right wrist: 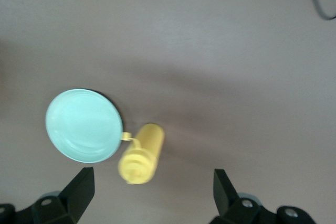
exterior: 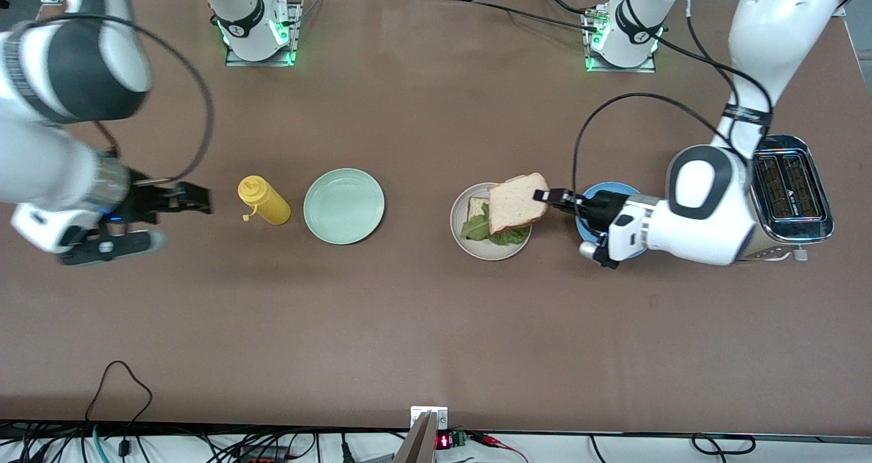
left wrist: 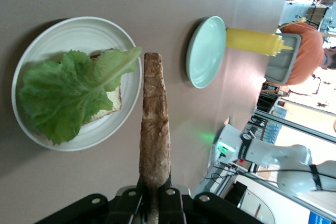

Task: Make sandwich in beige plate with both arms
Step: 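Carry the second bread slice to the plate while the right gripper withdraws, then place the bread slice on the lettuce and open the left gripper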

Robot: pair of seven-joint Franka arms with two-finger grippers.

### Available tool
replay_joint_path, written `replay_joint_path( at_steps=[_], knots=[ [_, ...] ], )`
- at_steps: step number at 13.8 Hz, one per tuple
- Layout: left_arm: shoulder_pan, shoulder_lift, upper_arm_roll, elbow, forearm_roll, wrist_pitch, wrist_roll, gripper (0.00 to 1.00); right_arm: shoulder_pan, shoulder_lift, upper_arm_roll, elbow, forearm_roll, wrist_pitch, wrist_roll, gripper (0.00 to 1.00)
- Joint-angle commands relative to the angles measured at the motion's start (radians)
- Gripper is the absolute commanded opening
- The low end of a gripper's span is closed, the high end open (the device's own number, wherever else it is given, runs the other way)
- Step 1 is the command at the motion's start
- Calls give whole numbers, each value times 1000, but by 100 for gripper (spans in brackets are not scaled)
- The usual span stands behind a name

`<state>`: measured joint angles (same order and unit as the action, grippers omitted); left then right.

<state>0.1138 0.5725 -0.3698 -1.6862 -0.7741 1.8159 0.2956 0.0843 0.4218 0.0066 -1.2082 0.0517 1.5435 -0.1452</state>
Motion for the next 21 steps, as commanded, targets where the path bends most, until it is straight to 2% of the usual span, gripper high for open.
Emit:
replay_joint_path(
  at_steps=[1, 2, 4, 8, 12, 14, 15, 16, 17, 18, 21],
  knots=[
    [-26, -5, -3, -73, -54, 92, 43, 0, -11, -31, 4, 15, -67, -36, -70, 100],
    [-49, 12, -3, -70, -63, 101, 43, 0, -9, -34, 6, 12, -102, -40, -67, 100],
    [-59, 44, -3, -70, -94, 140, 45, 1, -11, -47, 6, 1, -115, -40, -71, 100],
    [-71, 81, -1, -64, -105, 148, 78, 1, -15, -167, 13, -178, -107, -25, -73, 100],
    [-62, 132, 0, -40, -111, 148, 132, 2, -25, -178, 15, -201, -99, -20, -77, 100],
    [-60, 171, 3, -3, -109, 149, 152, 11, -32, -190, 13, -217, -99, -7, -74, 100],
    [-60, 191, 8, 19, -106, 149, 161, 28, -40, -208, 13, -230, -99, -8, -74, 100],
    [-59, 205, 11, 23, -100, 161, 163, 52, -41, -215, 13, -238, -99, -14, -76, 100],
    [-59, 207, 11, 23, -96, 186, 171, 72, -40, -218, 13, -237, -99, -19, -74, 100],
    [-59, 208, 11, 22, -94, 210, 181, 100, -34, -221, 9, -237, -99, -20, -74, 100],
    [-52, 218, 37, 23, -91, 215, 197, 100, -37, -224, 6, -238, -99, -42, -74, 100]
  ],
)
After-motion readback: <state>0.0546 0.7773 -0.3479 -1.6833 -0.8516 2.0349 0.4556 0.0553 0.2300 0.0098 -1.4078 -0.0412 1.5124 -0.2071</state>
